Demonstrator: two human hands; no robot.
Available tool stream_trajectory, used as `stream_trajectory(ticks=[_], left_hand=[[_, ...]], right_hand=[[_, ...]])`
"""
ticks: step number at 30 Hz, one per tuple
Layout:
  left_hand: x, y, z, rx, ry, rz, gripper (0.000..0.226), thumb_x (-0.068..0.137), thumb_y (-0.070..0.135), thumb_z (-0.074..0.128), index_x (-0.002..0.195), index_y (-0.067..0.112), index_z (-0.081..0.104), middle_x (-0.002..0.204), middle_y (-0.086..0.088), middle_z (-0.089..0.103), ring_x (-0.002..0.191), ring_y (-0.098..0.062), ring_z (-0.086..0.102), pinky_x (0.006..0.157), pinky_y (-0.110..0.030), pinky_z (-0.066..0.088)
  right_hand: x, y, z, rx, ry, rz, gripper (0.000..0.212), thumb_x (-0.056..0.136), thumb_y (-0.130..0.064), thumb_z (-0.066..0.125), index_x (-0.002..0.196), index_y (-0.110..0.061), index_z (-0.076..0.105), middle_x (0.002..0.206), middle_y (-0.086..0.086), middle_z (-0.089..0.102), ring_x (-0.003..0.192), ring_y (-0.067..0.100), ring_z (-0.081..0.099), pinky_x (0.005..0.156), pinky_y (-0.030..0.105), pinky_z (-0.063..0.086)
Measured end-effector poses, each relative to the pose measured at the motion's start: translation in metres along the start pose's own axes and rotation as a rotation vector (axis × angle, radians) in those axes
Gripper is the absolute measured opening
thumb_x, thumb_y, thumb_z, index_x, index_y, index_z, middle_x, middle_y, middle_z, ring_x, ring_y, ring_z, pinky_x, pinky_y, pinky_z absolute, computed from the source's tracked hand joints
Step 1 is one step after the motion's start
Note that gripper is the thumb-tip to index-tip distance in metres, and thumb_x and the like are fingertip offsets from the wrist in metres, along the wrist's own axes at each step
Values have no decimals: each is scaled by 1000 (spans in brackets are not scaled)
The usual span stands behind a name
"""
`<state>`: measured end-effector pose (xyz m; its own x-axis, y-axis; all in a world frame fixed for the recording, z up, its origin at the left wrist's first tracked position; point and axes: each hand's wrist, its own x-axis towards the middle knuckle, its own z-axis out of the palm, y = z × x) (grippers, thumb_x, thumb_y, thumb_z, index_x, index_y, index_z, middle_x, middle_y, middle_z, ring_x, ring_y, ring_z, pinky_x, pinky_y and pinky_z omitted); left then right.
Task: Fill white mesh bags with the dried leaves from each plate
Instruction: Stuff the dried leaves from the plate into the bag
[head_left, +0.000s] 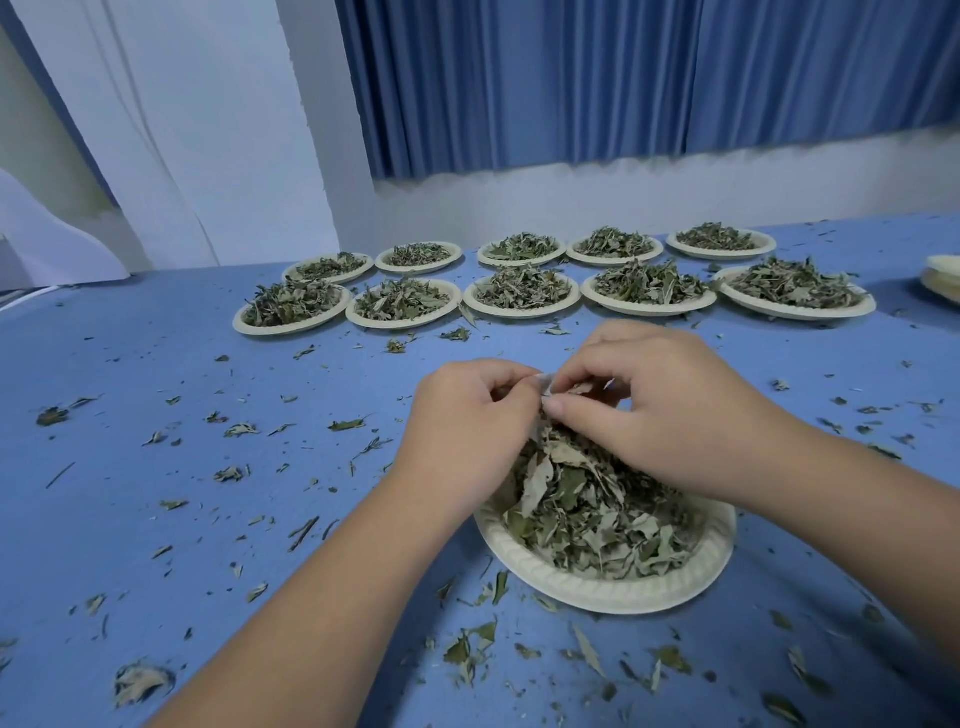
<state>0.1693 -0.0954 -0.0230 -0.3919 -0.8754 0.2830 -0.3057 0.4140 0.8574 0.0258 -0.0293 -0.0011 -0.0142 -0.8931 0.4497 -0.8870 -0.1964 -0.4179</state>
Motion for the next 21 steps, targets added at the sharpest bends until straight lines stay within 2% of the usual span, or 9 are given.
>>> stream_trajectory(ticks=[2, 5, 8, 10, 14, 18, 21], left_hand=[[0, 0, -1, -20, 1, -10, 20, 92, 24, 62, 80, 29, 77, 60, 18, 67, 58, 2, 59, 58, -21, 49], [0, -1, -3, -11, -1, -18, 25, 92, 21, 59, 75, 32, 75, 55, 16, 64, 51, -1, 55, 52, -22, 47], [1, -1, -4, 2, 0, -23, 27, 91, 20, 57, 72, 31, 74, 52, 14, 62, 45, -1, 47, 45, -17, 40], [1, 0, -4, 15, 6, -9, 30, 92, 21, 58, 67, 32, 71, 52, 14, 63, 43, -1, 45, 42, -15, 37], [1, -1, -4, -3, 3, -3, 27, 93, 25, 60, 70, 29, 72, 48, 12, 59, 42, -2, 42, 43, -16, 36], [1, 0, -4, -1, -2, 1, 34, 93, 23, 60, 60, 26, 69, 43, 14, 52, 38, -2, 39, 41, -12, 32], [0, -1, -5, 15, 4, 1, 38, 92, 22, 59, 55, 26, 66, 48, 10, 57, 39, -3, 39, 41, -14, 32]], right_hand=[[-3, -4, -4, -19, -105, 14, 44, 78, -59, 47, 104, -33, 70, 95, -15, 55, 88, 1, 53, 81, 29, 46], [-8, -7, -5, -139, -224, 32, 72, 69, -83, 29, 126, -45, 51, 104, -23, 41, 96, -2, 46, 80, 28, 45], [-15, -12, 0, -287, -212, 9, 87, 57, -94, 17, 128, -48, 39, 107, -20, 37, 93, 3, 46, 65, 23, 37], [-18, -16, 4, -376, -197, -2, 91, 54, -97, 19, 126, -46, 37, 108, -15, 37, 89, 8, 47, 62, 26, 33], [-19, -19, 8, -425, -209, 36, 91, 53, -93, 31, 127, -41, 32, 108, -13, 33, 88, 9, 46, 62, 26, 35], [-16, -16, 5, -294, -230, 81, 76, 64, -77, 44, 129, -39, 38, 107, -16, 33, 90, 4, 50, 75, 30, 50], [-13, -13, 1, -189, -248, 100, 68, 68, -66, 47, 132, -42, 40, 105, -20, 33, 86, -1, 50, 80, 30, 50]])
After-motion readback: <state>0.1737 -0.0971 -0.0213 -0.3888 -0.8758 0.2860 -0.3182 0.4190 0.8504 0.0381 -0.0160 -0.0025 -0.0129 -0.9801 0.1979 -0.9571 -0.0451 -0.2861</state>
